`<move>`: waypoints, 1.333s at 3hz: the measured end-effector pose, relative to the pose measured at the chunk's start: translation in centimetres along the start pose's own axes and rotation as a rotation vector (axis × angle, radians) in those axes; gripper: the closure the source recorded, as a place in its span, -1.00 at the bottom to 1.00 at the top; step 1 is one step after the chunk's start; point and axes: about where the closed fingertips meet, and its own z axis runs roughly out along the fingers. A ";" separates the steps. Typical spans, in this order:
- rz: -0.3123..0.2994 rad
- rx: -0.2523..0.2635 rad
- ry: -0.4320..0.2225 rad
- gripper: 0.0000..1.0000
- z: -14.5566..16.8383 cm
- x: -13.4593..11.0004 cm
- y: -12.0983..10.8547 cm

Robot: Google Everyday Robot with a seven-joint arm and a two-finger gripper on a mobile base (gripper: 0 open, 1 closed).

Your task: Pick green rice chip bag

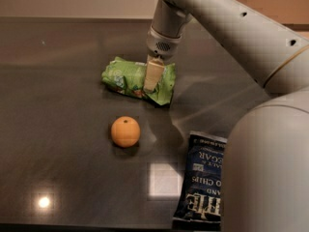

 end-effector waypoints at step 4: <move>-0.052 0.113 -0.116 1.00 -12.2 -2.6 -1.3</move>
Offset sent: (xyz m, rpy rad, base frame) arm -0.0084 -0.0274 0.0951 -0.0302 -0.0152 0.0332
